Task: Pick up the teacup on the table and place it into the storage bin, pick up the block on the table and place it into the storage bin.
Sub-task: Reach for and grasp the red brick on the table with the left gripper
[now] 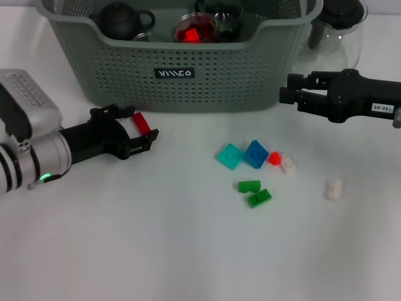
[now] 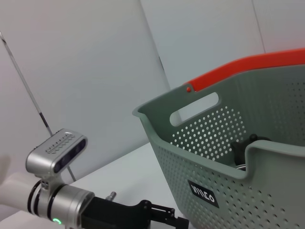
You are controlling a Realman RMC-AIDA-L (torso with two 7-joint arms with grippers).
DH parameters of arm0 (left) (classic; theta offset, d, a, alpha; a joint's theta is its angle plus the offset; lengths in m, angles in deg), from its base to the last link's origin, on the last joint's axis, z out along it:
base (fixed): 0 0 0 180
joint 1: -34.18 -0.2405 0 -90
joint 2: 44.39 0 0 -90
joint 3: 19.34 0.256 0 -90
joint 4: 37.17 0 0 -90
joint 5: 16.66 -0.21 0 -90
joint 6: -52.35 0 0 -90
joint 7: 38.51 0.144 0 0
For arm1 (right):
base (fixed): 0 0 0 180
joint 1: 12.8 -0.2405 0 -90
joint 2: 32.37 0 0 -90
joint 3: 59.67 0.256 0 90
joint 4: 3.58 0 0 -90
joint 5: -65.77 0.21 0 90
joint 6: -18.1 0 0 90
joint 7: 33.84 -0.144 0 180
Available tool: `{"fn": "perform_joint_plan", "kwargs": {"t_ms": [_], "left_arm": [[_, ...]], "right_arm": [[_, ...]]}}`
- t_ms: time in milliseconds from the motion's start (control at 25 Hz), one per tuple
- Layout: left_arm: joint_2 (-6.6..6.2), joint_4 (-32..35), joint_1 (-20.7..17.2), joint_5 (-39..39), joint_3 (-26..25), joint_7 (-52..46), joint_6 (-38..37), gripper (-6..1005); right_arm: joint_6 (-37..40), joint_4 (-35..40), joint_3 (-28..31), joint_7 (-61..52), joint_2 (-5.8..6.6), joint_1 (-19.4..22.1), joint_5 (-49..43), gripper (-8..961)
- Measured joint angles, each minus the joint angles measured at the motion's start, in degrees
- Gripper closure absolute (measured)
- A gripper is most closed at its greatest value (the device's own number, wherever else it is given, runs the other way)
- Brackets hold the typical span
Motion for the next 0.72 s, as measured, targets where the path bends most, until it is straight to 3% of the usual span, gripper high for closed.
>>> {"fn": "perform_joint_plan", "kwargs": {"t_ms": [720], "left_arm": [[0.06, -0.27, -0.25, -1.3, 2.46, 0.31, 0.34, 267]], "right_arm": [[-0.09, -0.14, 0.0, -0.01, 0.0, 0.17, 0.0, 529]]}}
